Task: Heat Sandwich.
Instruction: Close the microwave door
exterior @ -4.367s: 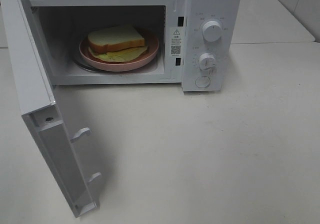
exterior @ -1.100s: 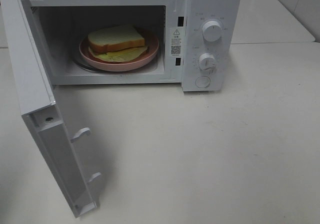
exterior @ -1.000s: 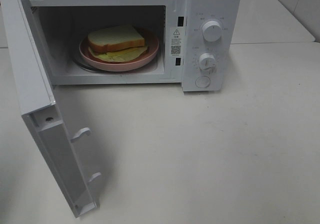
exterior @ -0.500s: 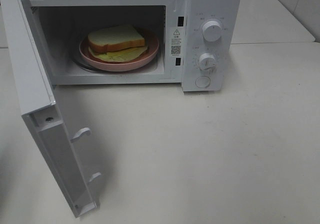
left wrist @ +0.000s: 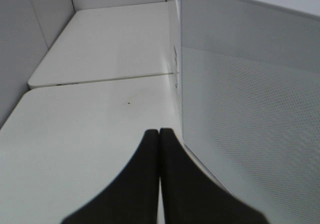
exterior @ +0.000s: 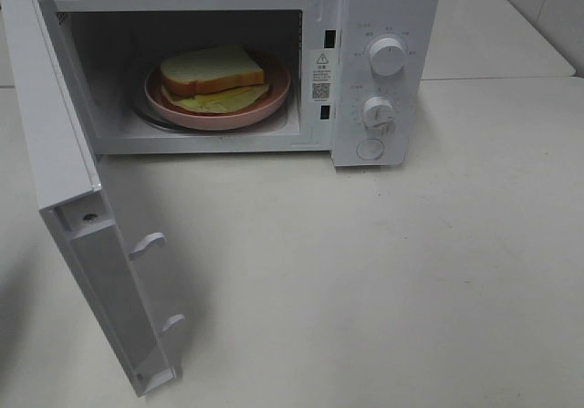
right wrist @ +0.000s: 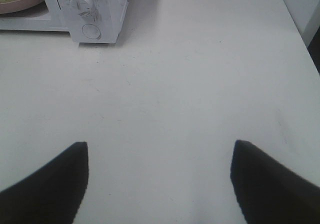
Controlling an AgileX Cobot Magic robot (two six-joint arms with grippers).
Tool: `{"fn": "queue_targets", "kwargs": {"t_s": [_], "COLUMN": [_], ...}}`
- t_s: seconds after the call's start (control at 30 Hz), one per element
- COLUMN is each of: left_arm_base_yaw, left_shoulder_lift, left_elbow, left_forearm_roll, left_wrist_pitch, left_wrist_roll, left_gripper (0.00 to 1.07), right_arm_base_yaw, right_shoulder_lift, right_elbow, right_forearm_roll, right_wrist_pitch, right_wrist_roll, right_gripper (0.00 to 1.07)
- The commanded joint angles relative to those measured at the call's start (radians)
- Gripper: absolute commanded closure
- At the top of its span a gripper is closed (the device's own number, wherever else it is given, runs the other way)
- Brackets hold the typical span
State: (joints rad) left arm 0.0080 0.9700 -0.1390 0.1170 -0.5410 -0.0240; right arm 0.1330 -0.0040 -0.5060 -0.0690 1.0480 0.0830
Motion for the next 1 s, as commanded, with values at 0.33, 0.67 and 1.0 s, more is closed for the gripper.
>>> {"fn": "queue_targets", "kwargs": {"t_s": [0.33,0.67,1.0], "left_arm_base_yaw": [-0.001,-0.015,-0.224], "left_shoulder_lift": [0.242,0.355,0.436], "left_elbow": [-0.046,-0.076,-0.102], "left_forearm_roll": [0.337,0.336,0.074], "left_wrist_pitch": [-0.324,-0.423,-0.421], "left_wrist_roll": [-0.175,-0.211,-0.083], "left_gripper": [1.07,1.07,1.07], "right_arm_base_yaw": [-0.006,-0.006,-0.006], "right_shoulder_lift": [-0.026,-0.026,-0.026], "right_elbow": [0.001,0.001,0.001], "right_forearm_roll": [0.002,0.002,0.002], "right_wrist_pitch": [-0.011,-0.011,-0.011], "right_wrist_roll": [0.000,0.000,0.000], "right_gripper": [0.32,0.32,0.32]}}
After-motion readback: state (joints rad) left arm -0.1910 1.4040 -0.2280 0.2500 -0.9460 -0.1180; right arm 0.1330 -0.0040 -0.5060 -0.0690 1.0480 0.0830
